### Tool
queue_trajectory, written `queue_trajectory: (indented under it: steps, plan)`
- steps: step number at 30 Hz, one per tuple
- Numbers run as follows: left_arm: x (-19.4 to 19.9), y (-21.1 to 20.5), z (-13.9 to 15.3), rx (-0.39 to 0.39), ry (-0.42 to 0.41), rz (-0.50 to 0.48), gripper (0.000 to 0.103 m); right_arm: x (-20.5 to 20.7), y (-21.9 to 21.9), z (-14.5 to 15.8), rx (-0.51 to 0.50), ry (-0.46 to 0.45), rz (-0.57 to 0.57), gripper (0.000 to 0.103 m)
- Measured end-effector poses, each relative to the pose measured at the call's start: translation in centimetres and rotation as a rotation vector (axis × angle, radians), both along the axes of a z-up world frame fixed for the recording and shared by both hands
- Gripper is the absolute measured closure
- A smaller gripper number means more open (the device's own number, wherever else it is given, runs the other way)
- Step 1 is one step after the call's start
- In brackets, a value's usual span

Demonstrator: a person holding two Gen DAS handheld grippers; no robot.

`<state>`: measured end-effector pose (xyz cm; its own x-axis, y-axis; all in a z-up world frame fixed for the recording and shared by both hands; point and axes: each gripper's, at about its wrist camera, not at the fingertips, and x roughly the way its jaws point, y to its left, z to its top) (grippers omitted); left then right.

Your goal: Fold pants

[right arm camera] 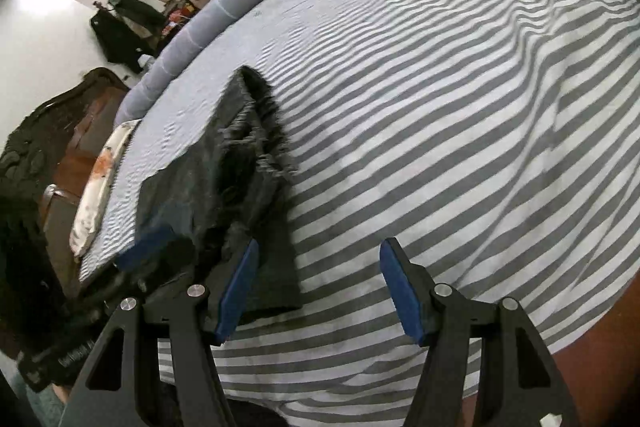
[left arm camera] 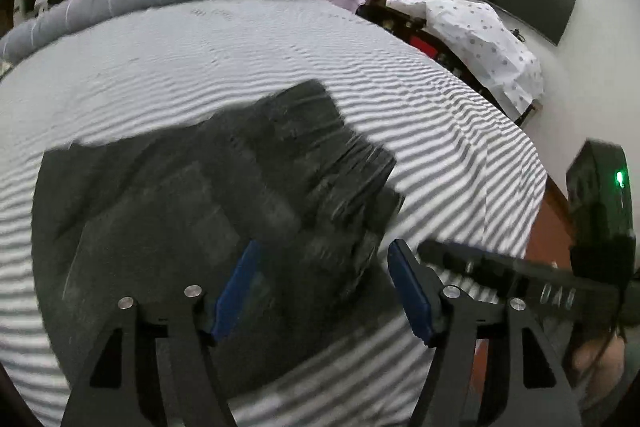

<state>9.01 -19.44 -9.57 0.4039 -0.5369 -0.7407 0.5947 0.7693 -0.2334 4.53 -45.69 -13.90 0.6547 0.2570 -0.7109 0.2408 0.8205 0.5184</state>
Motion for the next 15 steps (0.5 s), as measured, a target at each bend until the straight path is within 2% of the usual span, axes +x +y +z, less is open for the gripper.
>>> queue_trajectory:
  steps: [3, 7, 10, 15]
  plan:
    - [-0.7, 3.0, -0.4, 0.034, 0.009, 0.043, 0.035, 0.4, 1.3, 0.8, 0.026, -0.035, 0.066, 0.041]
    - [-0.9, 7.0, -1.7, 0.106, 0.007, 0.106, 0.035, 2.3, 3.1, 1.6, 0.006, -0.032, 0.081, 0.039]
    - [-0.8, 9.4, -2.8, 0.127, 0.017, 0.141, 0.035, 4.1, 3.9, 1.6, 0.003, -0.008, 0.054, 0.039]
    - [-0.5, 11.5, -3.8, 0.128, 0.01, 0.17, 0.035, 6.6, 4.7, 0.7, 0.009, 0.091, -0.016, 0.042]
